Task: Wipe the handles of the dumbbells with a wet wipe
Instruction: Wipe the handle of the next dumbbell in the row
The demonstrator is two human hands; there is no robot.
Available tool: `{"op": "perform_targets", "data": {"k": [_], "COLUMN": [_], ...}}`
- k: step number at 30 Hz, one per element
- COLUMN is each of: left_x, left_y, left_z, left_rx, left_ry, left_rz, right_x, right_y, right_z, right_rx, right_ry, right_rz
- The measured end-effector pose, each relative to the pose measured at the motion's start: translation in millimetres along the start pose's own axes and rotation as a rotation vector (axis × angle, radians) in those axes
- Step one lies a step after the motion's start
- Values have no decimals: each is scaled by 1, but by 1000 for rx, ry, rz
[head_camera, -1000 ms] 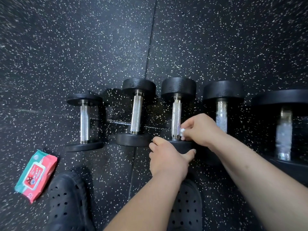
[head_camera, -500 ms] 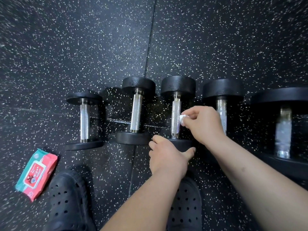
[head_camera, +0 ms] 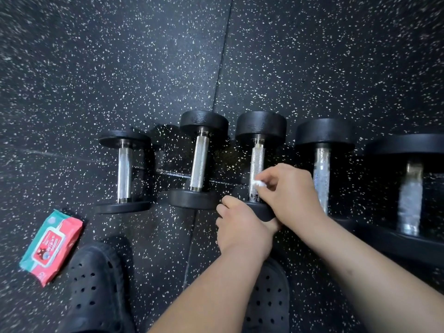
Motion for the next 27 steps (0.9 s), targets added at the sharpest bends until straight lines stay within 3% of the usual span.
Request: {"op": "perform_targets", "data": {"k": [5,9,13,18,22,27], "left_x": [0,0,2,1,0,-1], "left_y": [-1,-1,0,-1,-1,-2], "left_z": [0,0,-2,0,0,-1], "left_rx": [-2,0,5,-7,-4,-4], "left_ry": [-2,3,-4,-3,2,-19], "left_rz": [2,-4,3,2,-3,-8], "right_x": [4,6,9,8,13,5], "right_y": [12,15,10,28,30,46], "right_z": [-3,-2,-2,-10,-15,-47], "right_rx": [-222,-360,-539,-530,-538,-378], "right_ry": [-37,-238,-343,-397,-518,-805], "right_rz": [61,138,101,150,-3,-66]}}
Point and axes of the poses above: each hand's wrist, its own y-axis towards the middle knuckle, its own x-axis out of the palm, z = x × y, the point moved 2 cm from there along y, towards the middle knuckle, and after that the axes turned 3 degrees about x, right-handed, at the moved point
